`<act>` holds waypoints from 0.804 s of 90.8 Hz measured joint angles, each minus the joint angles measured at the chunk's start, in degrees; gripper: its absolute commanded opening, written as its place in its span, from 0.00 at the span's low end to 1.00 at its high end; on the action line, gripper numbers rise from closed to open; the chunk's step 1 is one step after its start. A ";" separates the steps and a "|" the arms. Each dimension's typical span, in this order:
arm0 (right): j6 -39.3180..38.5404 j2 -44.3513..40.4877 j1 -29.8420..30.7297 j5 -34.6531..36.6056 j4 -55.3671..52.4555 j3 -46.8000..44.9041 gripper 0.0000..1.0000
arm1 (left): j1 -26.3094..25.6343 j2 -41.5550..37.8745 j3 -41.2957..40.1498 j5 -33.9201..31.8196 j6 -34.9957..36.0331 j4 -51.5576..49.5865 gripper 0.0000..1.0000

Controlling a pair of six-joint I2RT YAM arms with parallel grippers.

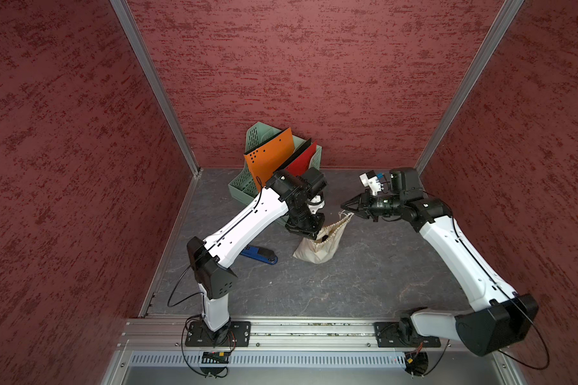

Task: Close the soil bag
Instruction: Adjust the soil bag at the center of the board.

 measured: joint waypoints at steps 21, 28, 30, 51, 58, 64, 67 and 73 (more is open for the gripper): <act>2.69 -6.47 -0.04 4.96 4.98 -0.39 0.00 | 2.95 0.00 3.08 -1.09 0.20 -1.66 0.17; 3.52 -7.19 -0.04 6.16 7.04 -0.28 0.00 | 4.35 -0.02 4.81 -1.11 0.09 -1.97 0.18; 3.67 -7.15 -0.02 6.40 7.58 -0.20 0.00 | 4.74 -0.13 5.16 -1.09 0.09 -1.92 0.18; 4.96 -5.90 -0.04 7.37 11.23 -0.20 0.00 | 7.15 -1.92 6.05 -1.01 -0.24 -1.88 0.21; 5.22 -6.05 -0.02 7.69 12.46 -0.17 0.00 | 7.15 -2.21 6.05 -0.94 -0.26 -1.84 0.22; 5.27 -6.27 -0.02 8.37 13.20 0.04 0.00 | 7.13 -2.36 5.77 -0.76 -0.26 -1.51 0.21; 5.29 -6.36 -0.02 8.70 13.51 0.26 0.00 | 7.13 -2.36 5.51 -0.61 -0.26 -1.33 0.21; 5.29 -6.69 -0.02 9.27 13.86 0.72 0.00 | 7.15 -2.36 4.90 -0.42 -0.26 -0.87 0.22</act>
